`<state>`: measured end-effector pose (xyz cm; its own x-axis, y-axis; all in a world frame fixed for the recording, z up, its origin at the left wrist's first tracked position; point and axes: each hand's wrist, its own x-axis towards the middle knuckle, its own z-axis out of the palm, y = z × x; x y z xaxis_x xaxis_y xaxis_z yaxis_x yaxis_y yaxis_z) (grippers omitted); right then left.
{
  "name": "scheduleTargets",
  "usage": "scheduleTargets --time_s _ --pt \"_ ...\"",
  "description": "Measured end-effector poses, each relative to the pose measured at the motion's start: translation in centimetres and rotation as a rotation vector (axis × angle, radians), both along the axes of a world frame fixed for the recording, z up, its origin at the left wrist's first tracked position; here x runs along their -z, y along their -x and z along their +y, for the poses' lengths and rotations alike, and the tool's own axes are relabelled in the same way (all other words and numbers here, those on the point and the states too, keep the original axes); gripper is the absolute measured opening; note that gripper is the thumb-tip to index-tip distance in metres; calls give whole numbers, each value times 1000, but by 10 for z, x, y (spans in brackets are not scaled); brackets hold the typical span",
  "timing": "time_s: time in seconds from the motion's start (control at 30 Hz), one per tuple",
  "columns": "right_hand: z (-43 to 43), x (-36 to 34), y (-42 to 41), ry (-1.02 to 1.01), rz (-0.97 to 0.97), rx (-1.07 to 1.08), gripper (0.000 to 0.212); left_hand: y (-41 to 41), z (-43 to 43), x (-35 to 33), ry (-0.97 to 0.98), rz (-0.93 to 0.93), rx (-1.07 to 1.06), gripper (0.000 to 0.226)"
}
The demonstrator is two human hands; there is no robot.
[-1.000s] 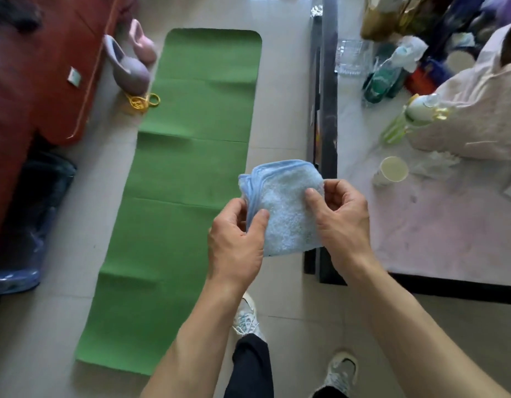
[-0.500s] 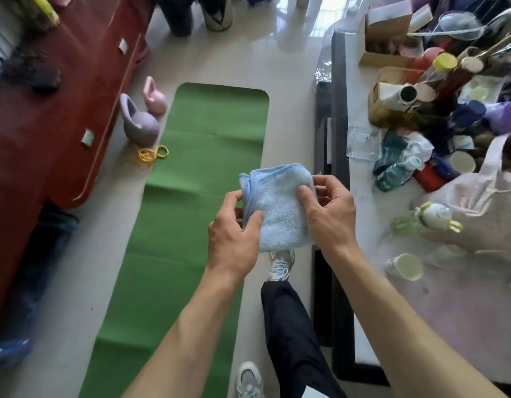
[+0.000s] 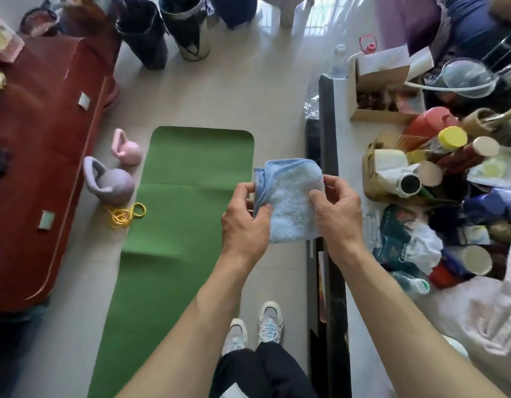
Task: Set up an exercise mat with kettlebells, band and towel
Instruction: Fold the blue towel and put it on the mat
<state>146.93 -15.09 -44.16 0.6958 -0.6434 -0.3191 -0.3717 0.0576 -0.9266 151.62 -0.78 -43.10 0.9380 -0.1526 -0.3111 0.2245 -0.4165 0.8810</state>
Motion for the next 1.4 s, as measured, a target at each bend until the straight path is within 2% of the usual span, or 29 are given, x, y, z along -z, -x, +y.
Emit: scheduleTargets --time_s 0.3,0.5,0.57,0.77,0.97,1.13,1.27,1.4 --pt "-71 81 -127 -17 8 34 25 -140 -73 86 -14 33 36 21" --pt "-113 192 -234 -71 113 25 28 -241 -117 203 -69 140 12 19" --pt "-124 215 -267 -67 121 1 29 -267 -129 228 -74 130 -18 19" --pt "-157 342 -370 -33 183 -24 31 -357 -175 361 -130 146 -75 20" --pt "-167 471 -388 -134 343 20 27 -374 -190 494 -197 273 -34 15" --pt "-162 569 -380 -216 432 24 33 -370 -186 589 -259 366 14 16" --pt "-151 611 -374 -253 420 18 31 -381 -181 639 -291 380 38 21" --pt "-149 630 -363 -234 492 -41 41 -370 -173 658 -305 446 65 30"
